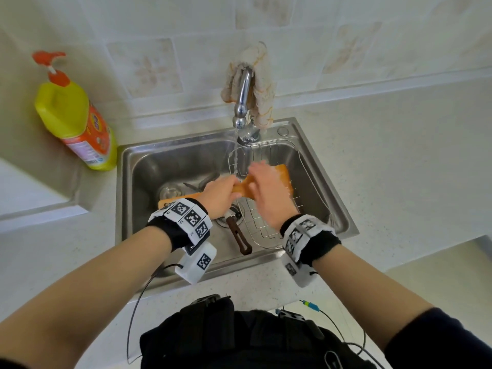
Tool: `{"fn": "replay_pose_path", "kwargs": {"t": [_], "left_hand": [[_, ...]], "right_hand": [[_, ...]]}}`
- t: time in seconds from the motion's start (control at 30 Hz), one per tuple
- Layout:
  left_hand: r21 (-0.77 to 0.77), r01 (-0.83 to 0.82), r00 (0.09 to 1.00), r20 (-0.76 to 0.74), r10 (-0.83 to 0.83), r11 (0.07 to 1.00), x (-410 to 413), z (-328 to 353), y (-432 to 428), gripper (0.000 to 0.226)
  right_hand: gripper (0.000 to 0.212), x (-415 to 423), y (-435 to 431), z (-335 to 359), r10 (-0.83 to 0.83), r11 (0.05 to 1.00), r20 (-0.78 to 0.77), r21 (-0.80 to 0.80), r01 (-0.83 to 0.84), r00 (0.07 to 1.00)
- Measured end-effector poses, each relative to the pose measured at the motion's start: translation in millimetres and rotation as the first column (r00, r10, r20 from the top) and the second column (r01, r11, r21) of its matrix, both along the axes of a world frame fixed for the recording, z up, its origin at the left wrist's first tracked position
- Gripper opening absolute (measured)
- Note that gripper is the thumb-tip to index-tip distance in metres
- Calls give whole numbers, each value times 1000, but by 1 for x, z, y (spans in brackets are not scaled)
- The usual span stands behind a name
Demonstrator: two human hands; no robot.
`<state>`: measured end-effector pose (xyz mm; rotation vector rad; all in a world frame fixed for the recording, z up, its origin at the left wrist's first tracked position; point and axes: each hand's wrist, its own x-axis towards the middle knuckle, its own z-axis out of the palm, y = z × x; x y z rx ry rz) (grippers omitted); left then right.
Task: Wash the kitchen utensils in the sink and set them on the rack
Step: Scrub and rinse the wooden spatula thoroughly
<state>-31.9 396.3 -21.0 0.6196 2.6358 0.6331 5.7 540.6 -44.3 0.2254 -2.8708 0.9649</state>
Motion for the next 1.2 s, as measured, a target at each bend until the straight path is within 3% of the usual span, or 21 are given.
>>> {"fn": "replay_pose_path", "kwargs": {"t": [0.07, 0.1, 0.2, 0.27, 0.33, 0.37, 0.43, 0.5, 0.57, 0.63, 0.67, 0.73, 0.8, 0.83, 1.0, 1.1, 1.2], "left_hand": [[18, 8, 1000, 20, -8, 1000, 1, 3, 2, 22], [11, -2, 1000, 27, 2, 1000, 0, 4, 4, 24], [-2, -52, 998, 46, 52, 999, -4, 4, 4, 26], [11, -42, 997, 65, 41, 999, -4, 3, 3, 25], [34, -10, 998, 70, 7, 999, -3, 5, 2, 24], [31, -3, 998, 68, 1, 1000, -4, 7, 2, 24], [12, -18, 997, 72, 17, 1000, -7, 9, 0, 25], [0, -40, 997, 71, 40, 999, -9, 9, -5, 27], [-10, -36, 997, 62, 37, 999, -8, 9, -8, 25], [3, 0, 999, 53, -1, 1000, -6, 11, -7, 23], [18, 12, 998, 55, -13, 1000, -7, 12, -6, 22], [38, -7, 996, 88, 3, 999, -10, 14, -7, 22], [38, -38, 993, 115, 33, 999, -12, 13, -12, 22], [29, -41, 992, 122, 37, 999, -11, 12, -15, 22], [40, 9, 995, 96, -13, 999, -9, 18, -16, 22], [-28, -13, 998, 55, 15, 1000, -14, 19, -15, 24], [-78, -32, 999, 22, 34, 996, -11, 13, -22, 23]], "right_hand": [[55, 2, -2, -8, 186, 930, -6, 324, -174, 983], [63, -1, 4, -9, 166, 909, -6, 388, -151, 986], [83, -3, 20, -5, -102, 849, -4, 521, 89, 995], [80, 5, 8, -6, -22, 784, 10, 621, 11, 1000], [70, 8, -5, -6, 190, 805, 61, 562, -191, 980], [68, 4, -2, -1, 214, 831, 68, 512, -218, 974], [67, -9, 14, 4, 22, 909, 34, 415, -34, 999], [73, -6, 21, 5, -156, 863, 61, 494, 106, 986], [75, 6, 4, -2, -20, 826, 58, 563, -17, 998], [68, 7, -10, -2, 204, 812, 57, 547, -202, 977], [65, 0, -9, 4, 226, 822, 47, 526, -216, 973], [66, -17, 2, 12, 50, 889, 11, 456, -50, 999], [72, -17, 10, 11, -138, 862, -9, 491, 125, 990], [74, -11, 7, 7, -145, 844, 5, 523, 121, 989], [62, -15, -18, 11, 239, 817, 13, 538, -208, 971], [53, -28, 5, 15, 38, 930, -9, 366, -32, 999], [60, -12, 8, 4, -126, 934, 19, 341, 112, 992]]}}
